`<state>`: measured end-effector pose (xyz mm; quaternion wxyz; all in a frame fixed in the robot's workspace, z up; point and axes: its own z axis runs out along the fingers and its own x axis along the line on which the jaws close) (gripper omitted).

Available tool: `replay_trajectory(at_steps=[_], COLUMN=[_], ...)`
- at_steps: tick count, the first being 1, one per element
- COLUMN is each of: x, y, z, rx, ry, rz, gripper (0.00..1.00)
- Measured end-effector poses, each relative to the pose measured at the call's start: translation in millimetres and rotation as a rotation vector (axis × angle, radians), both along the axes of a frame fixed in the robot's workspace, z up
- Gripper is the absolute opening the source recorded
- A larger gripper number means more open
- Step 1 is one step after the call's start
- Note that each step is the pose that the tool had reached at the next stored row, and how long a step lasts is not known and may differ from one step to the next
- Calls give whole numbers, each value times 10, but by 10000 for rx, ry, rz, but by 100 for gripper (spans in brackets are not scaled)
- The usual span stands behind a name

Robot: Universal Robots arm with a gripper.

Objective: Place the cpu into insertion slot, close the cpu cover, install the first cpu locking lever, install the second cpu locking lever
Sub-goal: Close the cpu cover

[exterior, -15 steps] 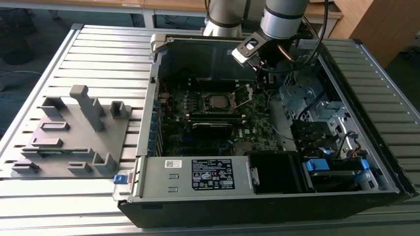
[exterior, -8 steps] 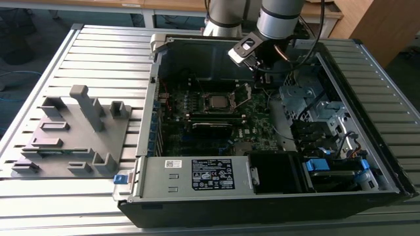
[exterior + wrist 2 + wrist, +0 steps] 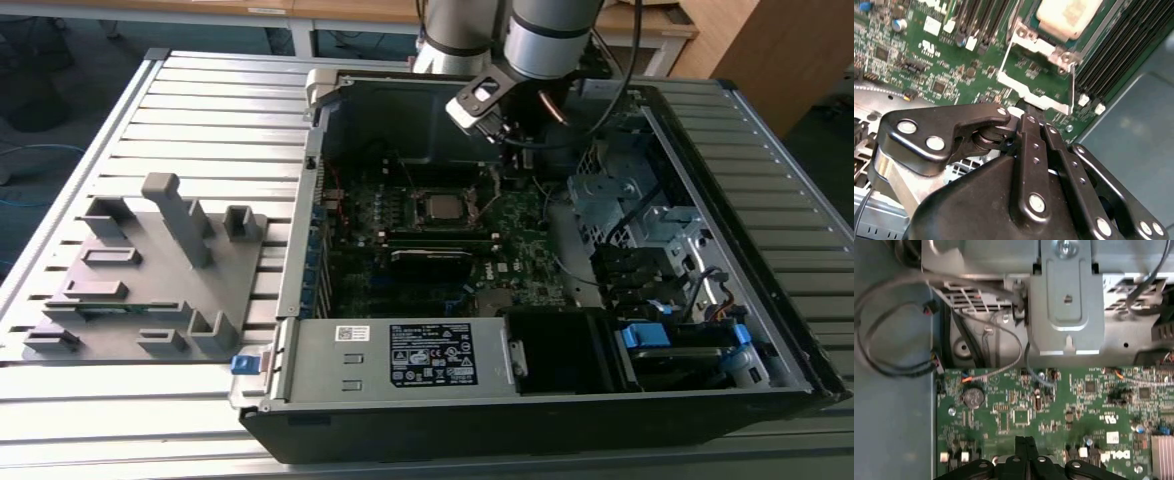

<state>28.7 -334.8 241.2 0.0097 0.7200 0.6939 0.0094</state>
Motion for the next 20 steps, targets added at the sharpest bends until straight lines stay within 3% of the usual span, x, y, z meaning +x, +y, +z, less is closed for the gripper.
replay_trajectory(at_steps=[13,20], x=[-374,-403], y=[0,0], z=[-17,-20], rx=[27,27], ry=[-18,-18], rz=[0,0], gripper=[10,10])
